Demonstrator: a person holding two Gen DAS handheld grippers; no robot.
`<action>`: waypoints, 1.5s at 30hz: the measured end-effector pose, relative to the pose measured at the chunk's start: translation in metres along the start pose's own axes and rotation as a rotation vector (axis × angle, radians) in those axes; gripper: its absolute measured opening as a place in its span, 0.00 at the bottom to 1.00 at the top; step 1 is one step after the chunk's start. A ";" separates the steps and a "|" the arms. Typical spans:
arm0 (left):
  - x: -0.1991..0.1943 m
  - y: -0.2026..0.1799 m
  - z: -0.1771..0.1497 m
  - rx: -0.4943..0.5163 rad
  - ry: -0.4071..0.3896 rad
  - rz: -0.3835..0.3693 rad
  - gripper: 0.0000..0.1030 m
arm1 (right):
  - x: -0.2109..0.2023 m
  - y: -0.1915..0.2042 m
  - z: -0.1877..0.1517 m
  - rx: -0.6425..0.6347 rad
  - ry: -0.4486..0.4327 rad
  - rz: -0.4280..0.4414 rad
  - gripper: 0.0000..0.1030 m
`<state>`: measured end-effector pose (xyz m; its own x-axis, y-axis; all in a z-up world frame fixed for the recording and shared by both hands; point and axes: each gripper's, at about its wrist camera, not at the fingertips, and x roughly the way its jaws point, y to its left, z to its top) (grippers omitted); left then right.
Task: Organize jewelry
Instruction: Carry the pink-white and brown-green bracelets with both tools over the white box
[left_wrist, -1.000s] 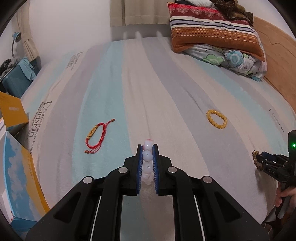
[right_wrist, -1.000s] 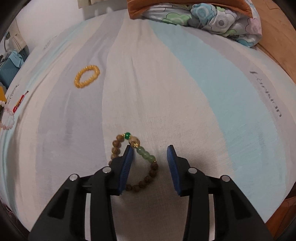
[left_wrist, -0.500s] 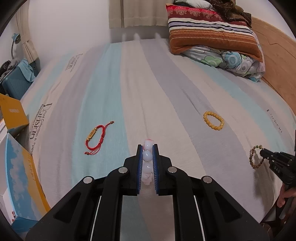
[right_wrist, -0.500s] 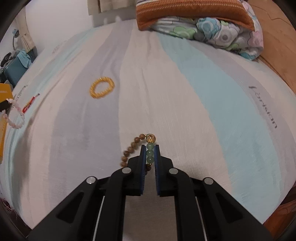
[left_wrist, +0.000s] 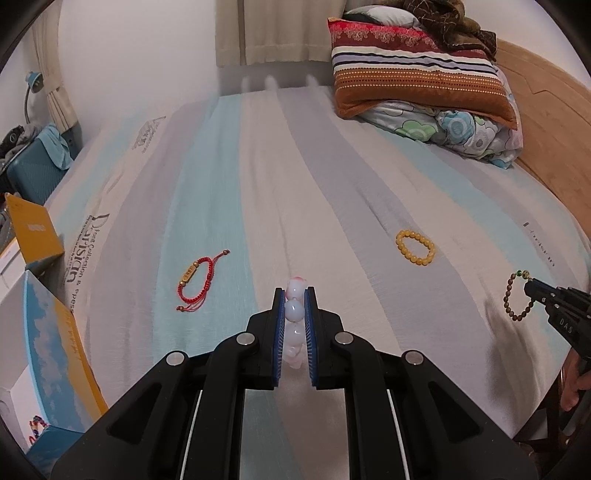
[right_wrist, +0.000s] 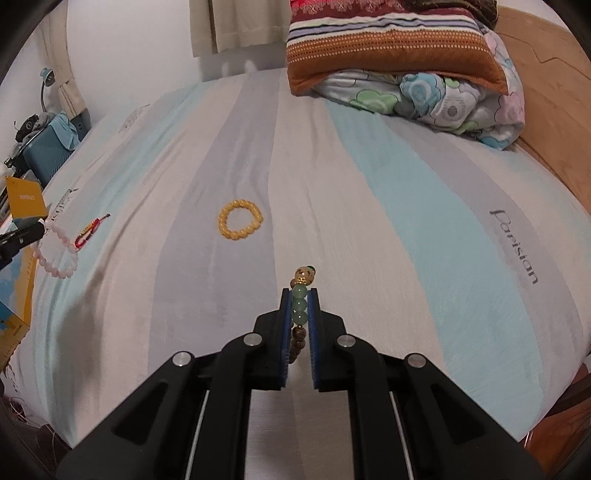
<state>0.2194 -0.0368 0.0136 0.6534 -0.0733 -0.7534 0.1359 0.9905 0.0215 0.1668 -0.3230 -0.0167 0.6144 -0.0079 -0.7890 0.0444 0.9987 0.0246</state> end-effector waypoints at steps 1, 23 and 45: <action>-0.002 0.001 0.000 0.000 0.000 0.001 0.09 | -0.002 0.003 0.002 -0.002 -0.004 0.000 0.07; -0.060 0.054 -0.004 -0.065 -0.051 0.043 0.09 | -0.060 0.094 0.043 -0.104 -0.091 0.054 0.07; -0.142 0.158 -0.028 -0.168 -0.117 0.134 0.09 | -0.104 0.246 0.052 -0.242 -0.145 0.202 0.07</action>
<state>0.1272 0.1333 0.1056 0.7404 0.0563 -0.6698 -0.0771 0.9970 -0.0014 0.1552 -0.0790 0.1034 0.6981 0.2016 -0.6870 -0.2670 0.9636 0.0115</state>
